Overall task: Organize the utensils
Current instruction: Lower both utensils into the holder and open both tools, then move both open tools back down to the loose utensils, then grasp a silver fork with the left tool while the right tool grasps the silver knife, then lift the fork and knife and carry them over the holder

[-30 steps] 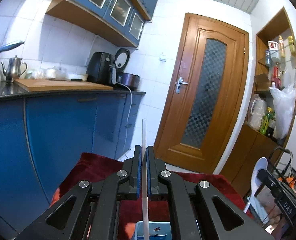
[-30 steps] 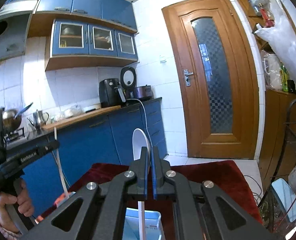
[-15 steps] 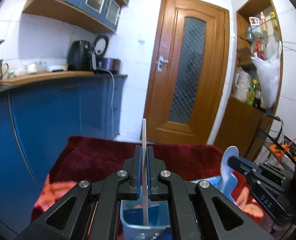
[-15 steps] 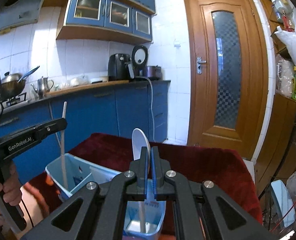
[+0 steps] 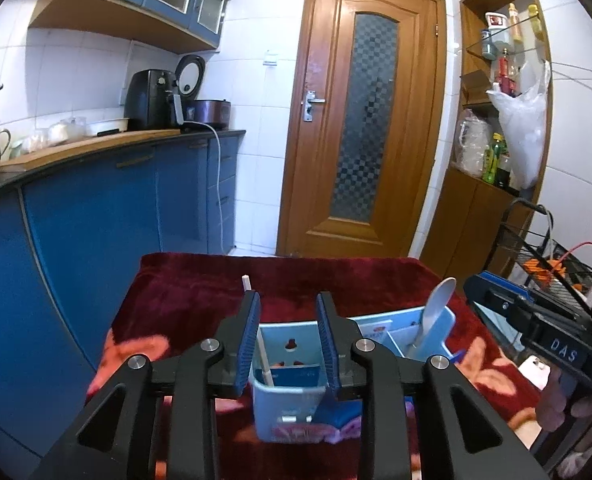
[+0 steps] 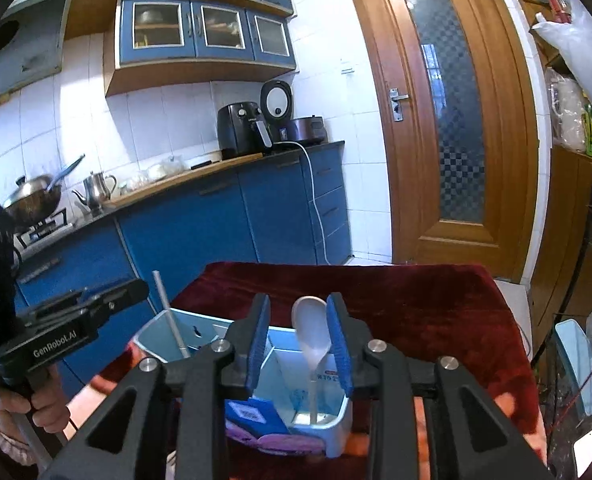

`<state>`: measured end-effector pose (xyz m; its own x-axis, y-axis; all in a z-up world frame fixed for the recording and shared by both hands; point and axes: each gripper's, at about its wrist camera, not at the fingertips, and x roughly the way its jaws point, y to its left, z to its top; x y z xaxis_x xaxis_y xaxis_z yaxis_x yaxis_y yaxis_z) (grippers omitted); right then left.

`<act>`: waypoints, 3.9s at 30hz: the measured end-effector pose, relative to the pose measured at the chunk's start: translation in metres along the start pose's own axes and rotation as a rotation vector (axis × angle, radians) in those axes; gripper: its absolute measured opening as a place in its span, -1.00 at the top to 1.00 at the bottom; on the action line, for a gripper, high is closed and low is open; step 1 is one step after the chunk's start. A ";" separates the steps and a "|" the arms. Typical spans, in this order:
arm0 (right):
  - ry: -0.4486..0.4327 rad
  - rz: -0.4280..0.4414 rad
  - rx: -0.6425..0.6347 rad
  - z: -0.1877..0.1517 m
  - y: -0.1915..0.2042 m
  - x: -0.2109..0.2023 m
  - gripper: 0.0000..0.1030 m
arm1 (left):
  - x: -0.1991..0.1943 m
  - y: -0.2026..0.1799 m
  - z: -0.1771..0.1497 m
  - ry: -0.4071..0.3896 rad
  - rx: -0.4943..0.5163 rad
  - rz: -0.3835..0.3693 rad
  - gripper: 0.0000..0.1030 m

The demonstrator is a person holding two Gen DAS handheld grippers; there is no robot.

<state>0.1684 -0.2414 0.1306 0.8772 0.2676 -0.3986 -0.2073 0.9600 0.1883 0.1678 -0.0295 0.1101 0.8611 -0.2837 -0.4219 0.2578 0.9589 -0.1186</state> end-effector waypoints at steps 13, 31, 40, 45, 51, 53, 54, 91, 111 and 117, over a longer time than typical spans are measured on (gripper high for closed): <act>0.140 -0.002 0.023 -0.003 0.019 -0.051 0.36 | -0.056 0.002 -0.009 0.137 -0.016 -0.054 0.30; 0.441 -0.008 0.095 -0.074 0.021 -0.055 0.31 | -0.068 0.005 -0.067 0.384 0.001 -0.005 0.30; 0.585 -0.001 0.138 -0.102 0.015 -0.043 0.26 | -0.048 0.021 -0.093 0.560 -0.084 -0.003 0.30; 0.647 -0.003 0.110 -0.111 0.017 -0.037 0.13 | -0.040 0.020 -0.105 0.625 -0.081 0.005 0.30; 0.721 -0.013 0.098 -0.119 0.016 -0.032 0.13 | -0.019 0.018 -0.119 0.725 -0.084 0.001 0.30; 0.741 -0.025 0.086 -0.119 0.015 -0.029 0.13 | -0.014 0.016 -0.123 0.747 -0.075 0.007 0.30; 0.752 -0.028 0.084 -0.120 0.015 -0.028 0.13 | -0.011 0.015 -0.124 0.759 -0.070 0.006 0.30; 0.877 0.031 0.041 -0.124 0.012 0.008 0.81 | 0.036 -0.001 -0.122 0.884 -0.021 -0.033 0.72; 0.663 0.100 0.087 -0.115 0.014 -0.016 0.87 | -0.008 0.002 -0.122 0.682 0.020 -0.111 0.90; 0.497 0.111 0.100 -0.108 0.020 -0.044 0.87 | -0.041 -0.001 -0.124 0.511 -0.001 -0.121 0.90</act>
<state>0.0785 -0.2250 0.0549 0.5357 0.3977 -0.7449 -0.2240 0.9175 0.3288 0.0778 -0.0175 0.0165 0.5012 -0.3528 -0.7901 0.3416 0.9196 -0.1939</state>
